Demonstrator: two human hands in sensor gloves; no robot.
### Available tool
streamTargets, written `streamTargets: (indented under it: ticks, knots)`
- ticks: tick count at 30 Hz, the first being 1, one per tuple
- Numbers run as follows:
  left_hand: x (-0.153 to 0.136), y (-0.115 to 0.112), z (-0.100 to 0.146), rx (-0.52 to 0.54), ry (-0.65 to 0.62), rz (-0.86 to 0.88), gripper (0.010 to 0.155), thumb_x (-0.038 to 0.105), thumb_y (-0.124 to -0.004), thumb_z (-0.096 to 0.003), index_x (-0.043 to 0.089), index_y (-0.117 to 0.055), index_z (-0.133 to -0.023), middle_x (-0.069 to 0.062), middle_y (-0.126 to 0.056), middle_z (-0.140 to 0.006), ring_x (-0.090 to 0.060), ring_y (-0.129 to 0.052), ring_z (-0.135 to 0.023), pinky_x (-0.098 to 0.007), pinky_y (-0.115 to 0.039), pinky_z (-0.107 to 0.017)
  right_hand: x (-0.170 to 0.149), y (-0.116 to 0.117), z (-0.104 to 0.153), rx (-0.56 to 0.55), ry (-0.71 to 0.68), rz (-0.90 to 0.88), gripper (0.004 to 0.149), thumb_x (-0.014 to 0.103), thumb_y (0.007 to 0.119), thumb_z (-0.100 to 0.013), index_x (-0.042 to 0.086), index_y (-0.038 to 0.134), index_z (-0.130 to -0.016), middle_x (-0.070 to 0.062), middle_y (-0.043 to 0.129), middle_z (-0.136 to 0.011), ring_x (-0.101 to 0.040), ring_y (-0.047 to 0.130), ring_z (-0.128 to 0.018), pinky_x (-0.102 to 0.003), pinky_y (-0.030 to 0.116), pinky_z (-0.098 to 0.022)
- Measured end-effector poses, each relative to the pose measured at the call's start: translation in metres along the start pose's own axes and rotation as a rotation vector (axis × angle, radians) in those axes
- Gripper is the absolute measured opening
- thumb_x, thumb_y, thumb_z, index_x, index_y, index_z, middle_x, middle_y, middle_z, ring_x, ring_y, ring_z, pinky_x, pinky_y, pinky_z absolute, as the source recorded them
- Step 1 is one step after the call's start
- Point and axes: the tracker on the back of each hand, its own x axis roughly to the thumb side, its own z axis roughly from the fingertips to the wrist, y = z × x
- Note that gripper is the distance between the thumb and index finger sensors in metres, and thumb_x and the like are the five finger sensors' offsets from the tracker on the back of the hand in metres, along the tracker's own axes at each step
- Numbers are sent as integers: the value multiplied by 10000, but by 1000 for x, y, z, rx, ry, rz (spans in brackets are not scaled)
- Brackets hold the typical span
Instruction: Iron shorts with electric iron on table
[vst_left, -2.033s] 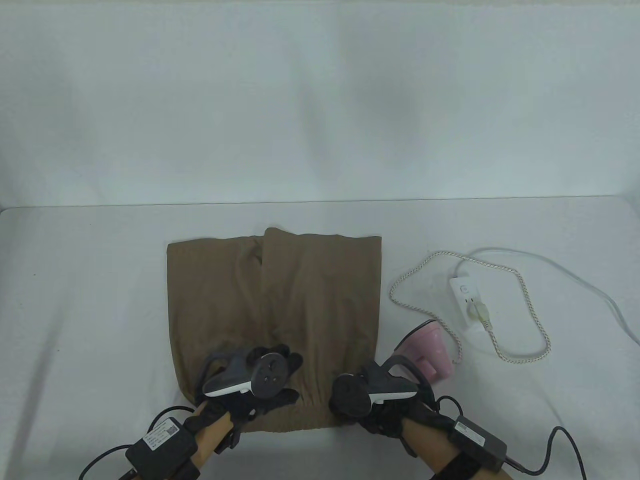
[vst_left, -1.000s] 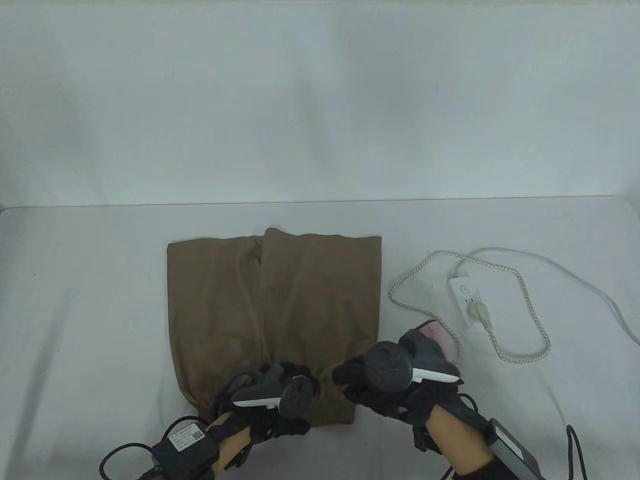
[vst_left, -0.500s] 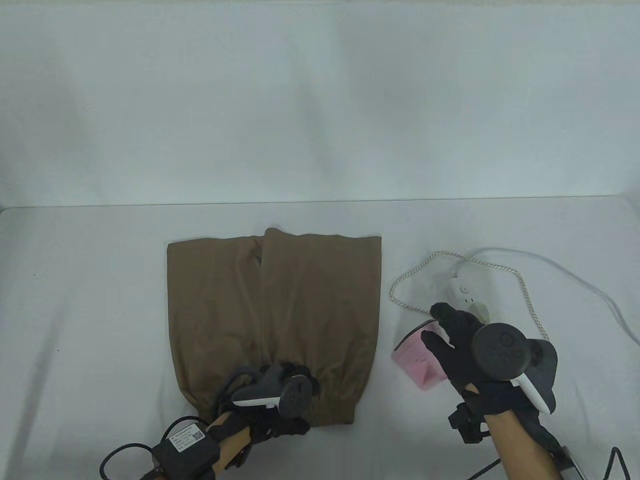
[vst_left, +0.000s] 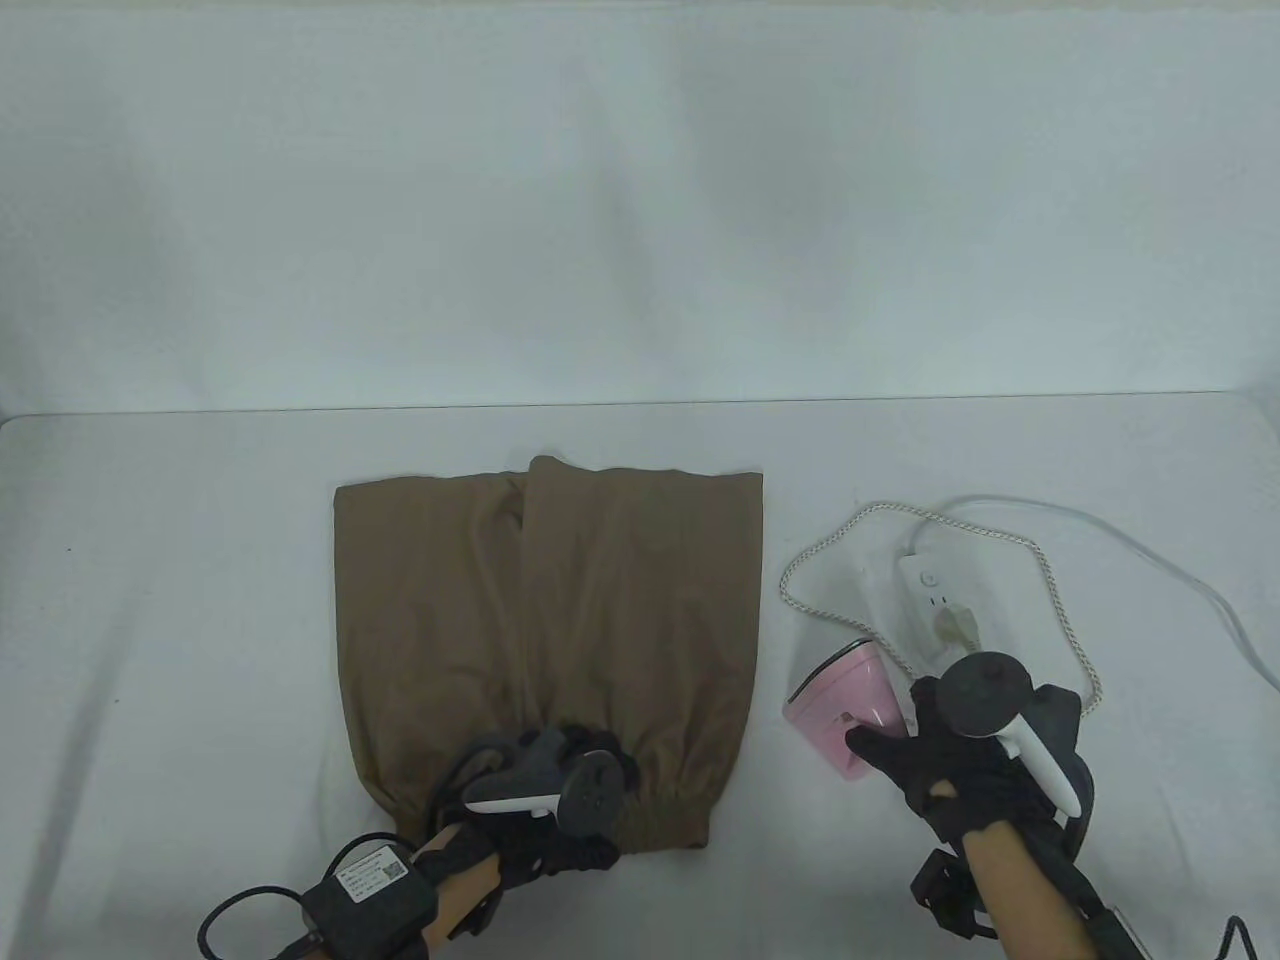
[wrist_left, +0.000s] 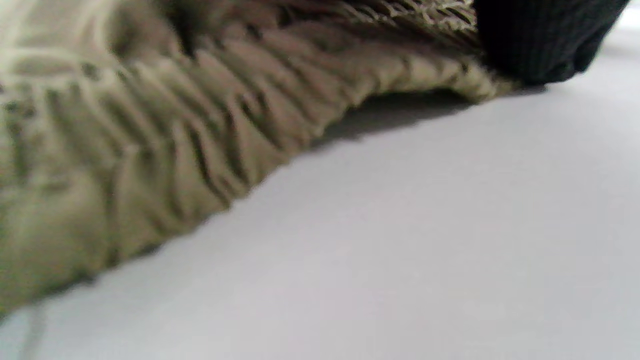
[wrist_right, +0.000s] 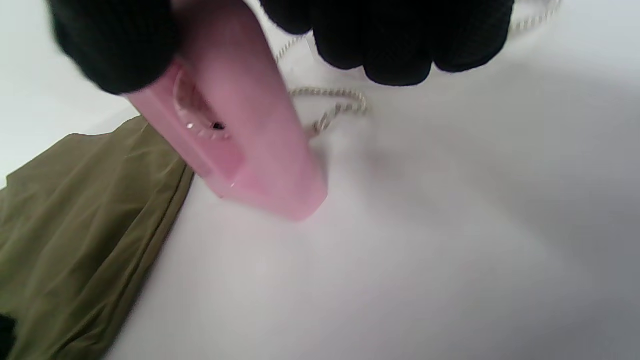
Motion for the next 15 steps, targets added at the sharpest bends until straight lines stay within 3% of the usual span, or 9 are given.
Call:
streamTargets:
  ticks: [3,8,15]
  knots:
    - [0,0,0,0,-1,1,864,621,-724,-464,286,-320,-1150,-44,-289,-1227,-362,-351,-1142,-631,-410,-790,-7,6,-10,67,14,-56,698,606,809,-483,267,581,-1049,-33,705,-1079,-368,792,-976,-536,712,-681]
    - [0,0,0,-2,-1,2,862,621,-724,-465,288,-319,-1149,-45,-288,-1227,-362,-350,-1142,-632,-410,-789,-19,13,-26,163,4,-232,605,552,875,-462,391,627,-990,69,667,-1091,-330,738,-1018,-567,654,-709]
    - [0,0,0,-4,1,2,865,623,-722,-464,289,-315,-1149,-43,-284,-1227,-361,-346,-1143,-634,-408,-790,-24,24,-40,171,-61,-426,494,456,928,-441,411,720,-887,168,706,-1039,-324,724,-1029,-595,648,-702]
